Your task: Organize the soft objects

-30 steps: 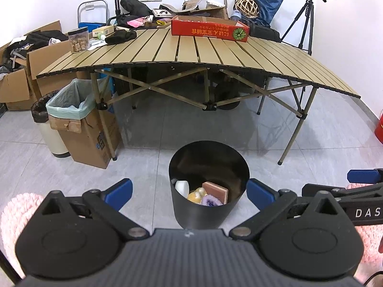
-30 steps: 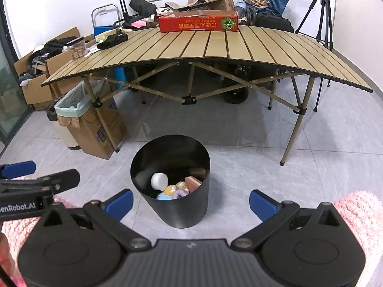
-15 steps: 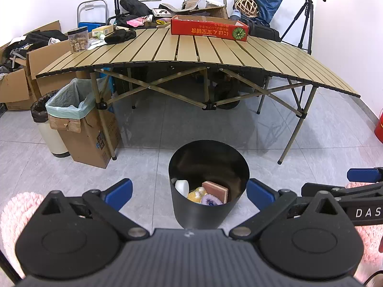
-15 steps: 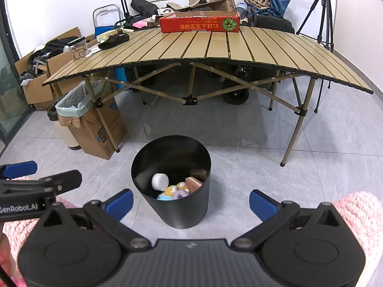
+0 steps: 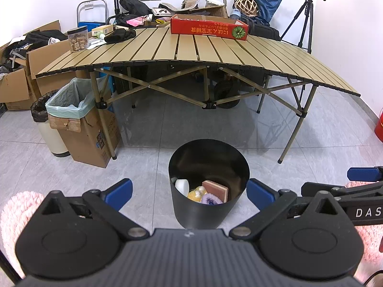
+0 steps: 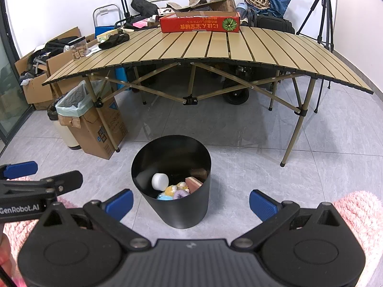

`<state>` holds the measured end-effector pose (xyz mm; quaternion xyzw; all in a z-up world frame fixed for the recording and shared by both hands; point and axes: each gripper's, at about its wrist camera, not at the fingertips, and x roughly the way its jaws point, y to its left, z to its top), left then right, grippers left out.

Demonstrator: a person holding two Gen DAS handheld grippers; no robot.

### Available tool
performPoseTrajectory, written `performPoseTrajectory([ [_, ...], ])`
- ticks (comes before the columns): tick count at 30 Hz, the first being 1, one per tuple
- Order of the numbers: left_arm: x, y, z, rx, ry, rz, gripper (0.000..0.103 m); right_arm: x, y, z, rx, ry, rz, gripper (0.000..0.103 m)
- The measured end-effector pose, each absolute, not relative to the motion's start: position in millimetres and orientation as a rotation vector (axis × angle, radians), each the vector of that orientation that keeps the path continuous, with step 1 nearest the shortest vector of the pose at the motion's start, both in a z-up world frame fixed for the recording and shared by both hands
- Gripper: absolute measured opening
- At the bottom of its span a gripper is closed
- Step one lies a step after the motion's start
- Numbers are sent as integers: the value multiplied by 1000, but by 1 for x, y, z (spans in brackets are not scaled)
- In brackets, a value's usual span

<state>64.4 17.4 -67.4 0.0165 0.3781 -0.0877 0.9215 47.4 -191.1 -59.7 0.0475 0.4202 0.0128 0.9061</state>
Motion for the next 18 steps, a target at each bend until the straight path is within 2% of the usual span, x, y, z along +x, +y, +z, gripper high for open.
performPoseTrajectory([
  [18,64,17,-67,35,777,-181,103,46,-189,-61,96,867,30,103],
])
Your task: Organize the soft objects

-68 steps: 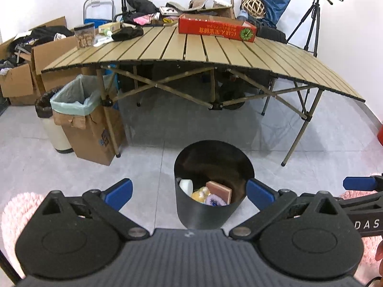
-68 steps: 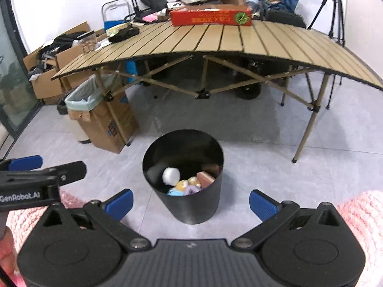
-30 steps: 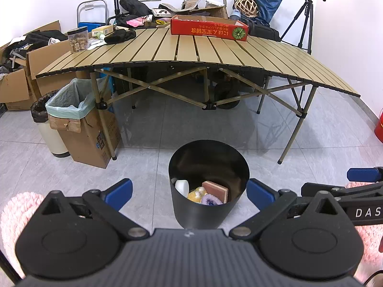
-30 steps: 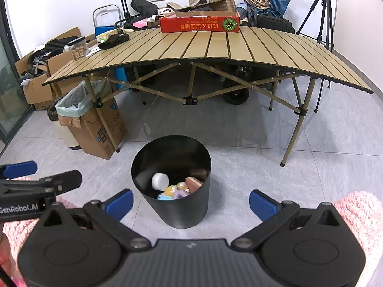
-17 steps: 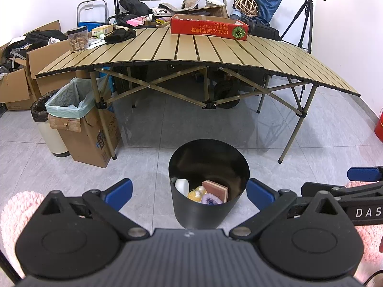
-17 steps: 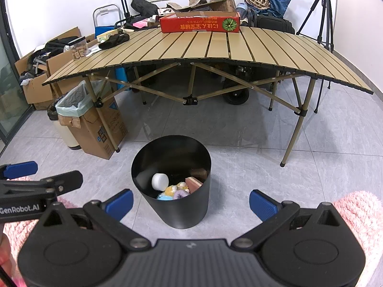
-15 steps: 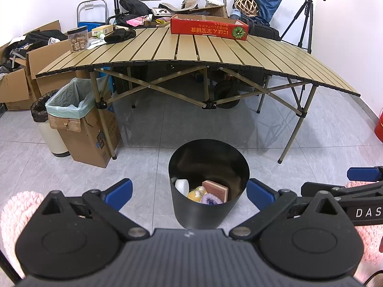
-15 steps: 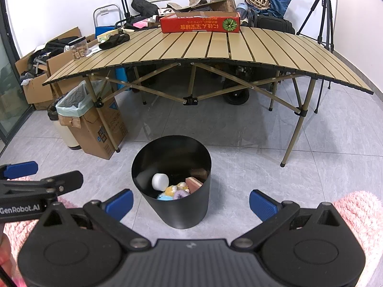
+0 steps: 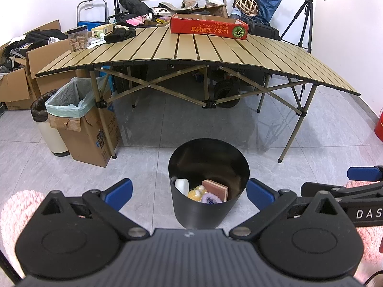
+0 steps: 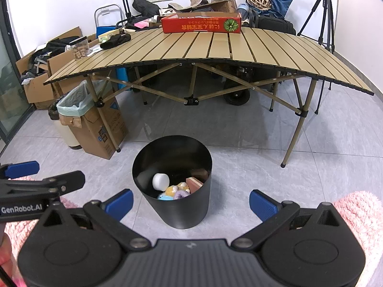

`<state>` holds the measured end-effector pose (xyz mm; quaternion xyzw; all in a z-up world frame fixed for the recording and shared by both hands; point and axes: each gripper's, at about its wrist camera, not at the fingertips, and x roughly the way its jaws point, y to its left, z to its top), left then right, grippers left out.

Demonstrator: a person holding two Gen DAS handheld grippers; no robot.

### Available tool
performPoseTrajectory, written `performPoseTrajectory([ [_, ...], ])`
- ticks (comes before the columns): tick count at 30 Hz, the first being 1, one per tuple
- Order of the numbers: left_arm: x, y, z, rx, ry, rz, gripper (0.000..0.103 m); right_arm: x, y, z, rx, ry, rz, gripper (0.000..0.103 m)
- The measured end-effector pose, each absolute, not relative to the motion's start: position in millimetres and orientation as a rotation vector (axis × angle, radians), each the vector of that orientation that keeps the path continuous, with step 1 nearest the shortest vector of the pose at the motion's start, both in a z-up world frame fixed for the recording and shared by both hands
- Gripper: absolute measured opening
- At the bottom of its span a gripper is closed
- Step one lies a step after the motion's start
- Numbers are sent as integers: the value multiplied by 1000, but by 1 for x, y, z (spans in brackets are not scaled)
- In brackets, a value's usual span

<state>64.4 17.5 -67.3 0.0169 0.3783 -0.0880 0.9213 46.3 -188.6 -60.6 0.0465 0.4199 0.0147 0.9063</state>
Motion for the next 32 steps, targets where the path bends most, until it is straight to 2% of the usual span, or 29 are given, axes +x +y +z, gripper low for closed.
performPoseTrajectory([
  [32,62,17,-69,32,776,-180,103,45,-186,-60,92,861,33,103],
])
